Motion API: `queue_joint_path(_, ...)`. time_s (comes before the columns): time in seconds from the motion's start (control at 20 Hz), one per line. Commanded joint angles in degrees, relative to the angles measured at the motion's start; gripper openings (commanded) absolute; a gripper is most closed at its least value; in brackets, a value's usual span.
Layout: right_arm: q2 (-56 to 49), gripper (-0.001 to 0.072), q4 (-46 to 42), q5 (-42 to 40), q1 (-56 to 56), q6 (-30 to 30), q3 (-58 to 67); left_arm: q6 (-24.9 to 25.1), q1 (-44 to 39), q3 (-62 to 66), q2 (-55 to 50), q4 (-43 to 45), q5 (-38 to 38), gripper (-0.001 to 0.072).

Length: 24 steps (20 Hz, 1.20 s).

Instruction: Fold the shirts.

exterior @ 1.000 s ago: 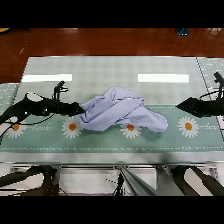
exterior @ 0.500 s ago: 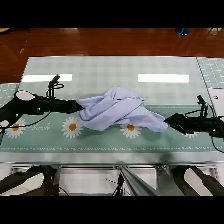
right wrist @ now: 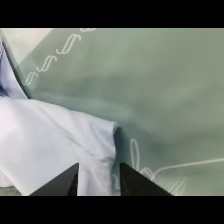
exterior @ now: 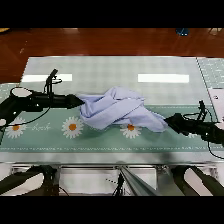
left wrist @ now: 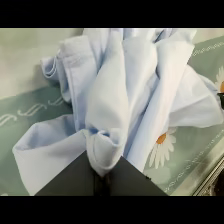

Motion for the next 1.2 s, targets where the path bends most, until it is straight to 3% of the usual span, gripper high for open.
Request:
queue_joint_path(0.0, 0.0, 0.034, 0.9, 2.0, 0.0, -0.4, -0.2, 0.4, 0.1, 1.5, 0.0, -0.9, 0.2, 0.0026)
queue_joint_path(0.2, 0.0, 0.0319, 0.9, 2.9, 0.0, -1.4, -0.2, 0.4, 0.1, 1.5, 0.0, -0.8, 0.2, 0.0026)
queue_joint_path(0.3, 0.0, 0.0036, 0.9, 2.8, 0.0, -1.9, -0.2, 0.4, 0.1, 1.5, 0.0, -0.9, 0.2, 0.0026)
queue_joint_path(0.5, 0.2, 0.0022, 2.2, 6.4, 0.0, -5.4, 2.3, 0.3, 0.3, 2.7, 1.5, -0.9, -3.2, 0.0025)
queue_joint_path(0.65, 2.8, 0.0022, -0.3, 12.6, 0.0, -6.9, 13.3, 0.3, 3.2, 9.5, 6.5, -0.8, -7.6, 0.0024)
queue_joint_path(0.8, 7.5, 0.0022, -2.0, 12.2, 0.0, -6.6, 28.6, -3.0, 8.0, 21.2, 12.7, -0.9, -7.6, 0.0024)
queue_joint_path(1.15, 17.7, 0.0022, -13.6, 4.6, 0.0, 3.0, 54.9, -11.8, 16.7, 47.1, 23.6, 0.3, -7.6, 0.0024)
